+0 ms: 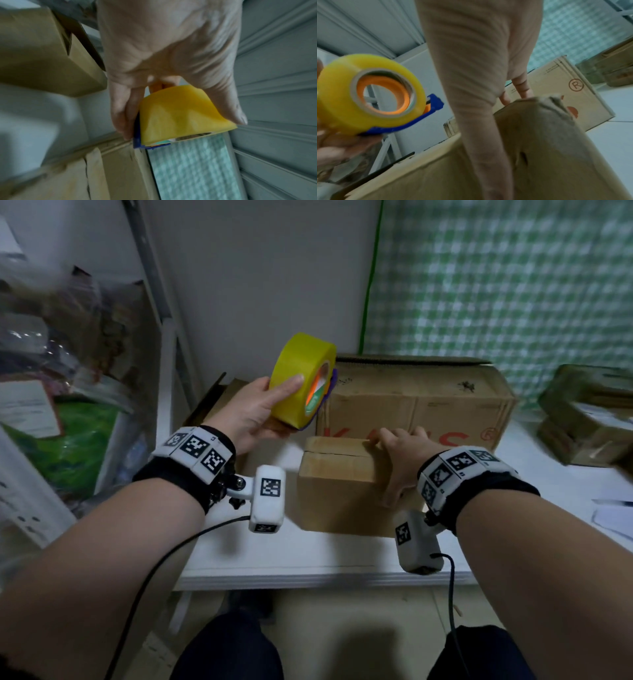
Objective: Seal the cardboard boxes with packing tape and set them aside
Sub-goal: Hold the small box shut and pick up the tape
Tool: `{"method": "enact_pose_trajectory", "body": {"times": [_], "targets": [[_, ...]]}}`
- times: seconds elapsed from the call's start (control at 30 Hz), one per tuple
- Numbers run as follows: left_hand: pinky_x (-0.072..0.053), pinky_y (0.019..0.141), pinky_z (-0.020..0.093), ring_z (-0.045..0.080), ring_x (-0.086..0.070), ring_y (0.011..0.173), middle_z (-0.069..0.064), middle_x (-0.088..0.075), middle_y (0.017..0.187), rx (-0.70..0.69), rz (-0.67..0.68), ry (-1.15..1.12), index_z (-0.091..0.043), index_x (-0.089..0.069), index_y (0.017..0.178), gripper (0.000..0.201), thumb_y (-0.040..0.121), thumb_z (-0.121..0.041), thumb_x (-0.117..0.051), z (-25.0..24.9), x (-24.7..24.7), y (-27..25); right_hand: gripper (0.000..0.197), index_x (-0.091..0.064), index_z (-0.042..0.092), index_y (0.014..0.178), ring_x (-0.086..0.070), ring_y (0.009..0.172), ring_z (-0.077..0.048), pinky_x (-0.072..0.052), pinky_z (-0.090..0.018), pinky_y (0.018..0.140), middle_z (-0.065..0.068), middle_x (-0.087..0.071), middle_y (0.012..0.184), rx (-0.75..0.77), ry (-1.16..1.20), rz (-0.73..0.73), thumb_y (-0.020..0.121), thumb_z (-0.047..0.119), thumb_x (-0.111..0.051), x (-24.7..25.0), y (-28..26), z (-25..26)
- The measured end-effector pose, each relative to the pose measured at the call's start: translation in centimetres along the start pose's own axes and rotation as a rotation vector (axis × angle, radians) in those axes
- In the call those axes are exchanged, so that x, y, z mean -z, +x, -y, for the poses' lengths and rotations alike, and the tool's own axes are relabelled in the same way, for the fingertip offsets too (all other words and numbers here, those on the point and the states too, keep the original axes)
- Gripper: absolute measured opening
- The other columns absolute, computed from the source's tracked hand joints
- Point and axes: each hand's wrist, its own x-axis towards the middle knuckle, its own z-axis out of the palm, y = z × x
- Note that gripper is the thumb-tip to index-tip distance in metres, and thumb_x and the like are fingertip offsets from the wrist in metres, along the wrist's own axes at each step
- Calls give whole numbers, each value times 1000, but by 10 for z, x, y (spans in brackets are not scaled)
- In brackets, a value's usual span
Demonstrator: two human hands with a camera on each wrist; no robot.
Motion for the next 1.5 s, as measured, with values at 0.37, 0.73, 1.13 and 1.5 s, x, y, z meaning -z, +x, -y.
{"method": "enact_pose_trajectory", "body": {"times": [0.37,0.73,1.13,1.5], "targets": [[-55,78,44,37,-68,93,8,-72,106,131,230,-333,-26,-56,115,82,50,-76,-65,-8,-77,-8,94,-48,36,134,-34,135,-28,-31,-47,111,-2,-43,142,50,511,-83,54,84,-59,2,-27,-32],[-57,63,32,33,-68,74,22,-68,101,216,448,-568,-10,-63,112,83,85,-75,-21,-12,-105,0,74,-52,16,115,-50,100,-20,-37,-35,89,-7,-56,105,241,1715,-113,61,58,-80,12,-22,-59],[-55,84,48,34,-61,111,20,-62,123,289,379,-433,-8,-51,131,65,75,-37,-66,3,-103,9,69,-51,4,130,-64,109,-32,-53,-46,87,-19,-64,122,326,1923,-249,81,50,-66,38,-28,-47],[-51,92,48,32,-62,111,19,-63,121,202,385,-417,-7,-54,125,62,78,-47,-59,7,-109,10,64,-56,11,129,-65,108,-27,-52,-44,92,-12,-68,116,417,1978,-91,82,54,-49,40,-41,-39]]}}
